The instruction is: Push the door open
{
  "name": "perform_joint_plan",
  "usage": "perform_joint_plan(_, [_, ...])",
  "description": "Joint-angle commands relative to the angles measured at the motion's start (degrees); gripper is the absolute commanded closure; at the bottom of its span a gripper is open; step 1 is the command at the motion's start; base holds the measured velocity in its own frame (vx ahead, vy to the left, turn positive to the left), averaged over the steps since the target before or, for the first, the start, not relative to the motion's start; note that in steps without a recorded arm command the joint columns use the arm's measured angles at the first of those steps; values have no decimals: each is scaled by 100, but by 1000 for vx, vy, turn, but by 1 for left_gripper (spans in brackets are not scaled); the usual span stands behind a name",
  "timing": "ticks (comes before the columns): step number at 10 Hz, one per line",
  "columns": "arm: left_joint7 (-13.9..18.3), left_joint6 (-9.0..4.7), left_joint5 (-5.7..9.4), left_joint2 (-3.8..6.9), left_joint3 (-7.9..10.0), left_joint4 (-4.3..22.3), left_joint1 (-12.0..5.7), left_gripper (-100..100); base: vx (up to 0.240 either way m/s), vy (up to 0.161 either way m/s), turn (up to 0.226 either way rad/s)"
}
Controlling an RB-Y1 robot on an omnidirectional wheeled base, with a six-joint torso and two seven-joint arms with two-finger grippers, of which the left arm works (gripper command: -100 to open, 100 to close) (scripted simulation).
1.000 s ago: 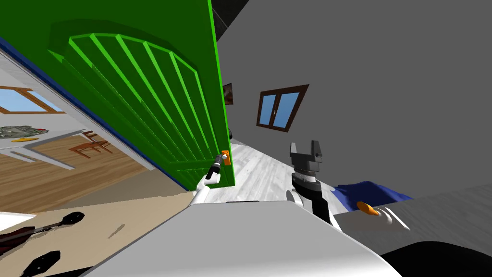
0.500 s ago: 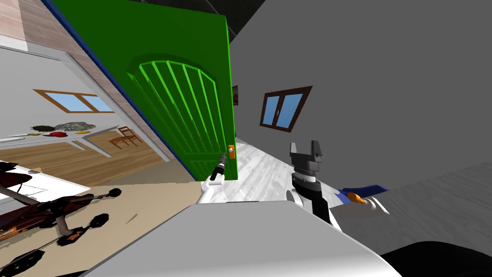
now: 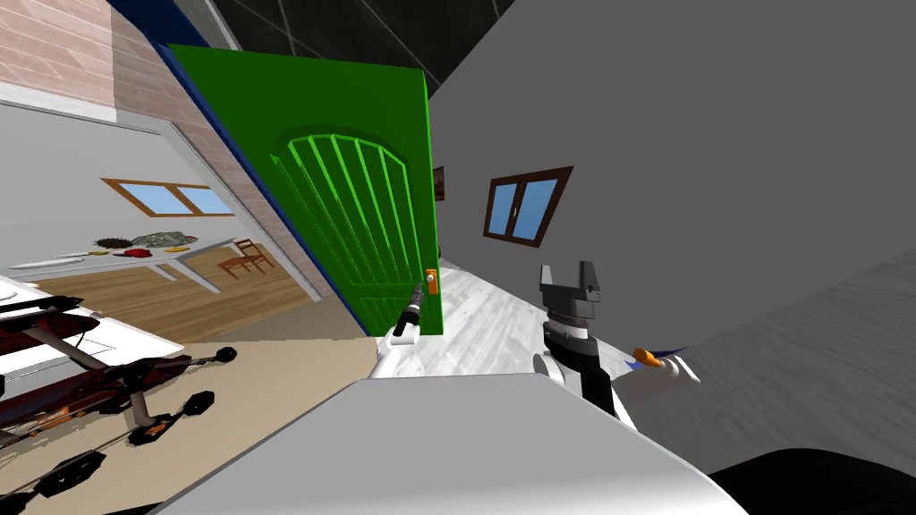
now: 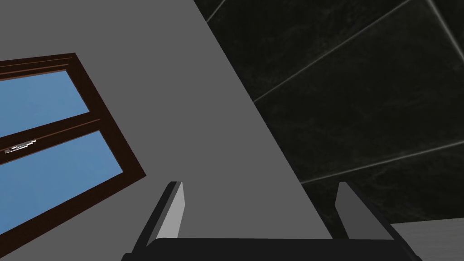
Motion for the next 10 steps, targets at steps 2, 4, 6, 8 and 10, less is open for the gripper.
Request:
perform_joint_plan(2, [-2,-54,4,130,29,17,3,-100,262,6,-20])
perform_joint_plan(4, [-5,-112,8,57,58,52,-1,-100,237,-23,-31])
perform_joint_plan(6, [-6,-161,12,-166,81,82,-5,-100,218,-41,-25])
perform_joint_plan(8, [-15,-136,7,-110,76,59,1,100,35,-9,2])
perform_joint_plan(10, [-15,-136,7,-110,76,59,1,100,-32,6,-8])
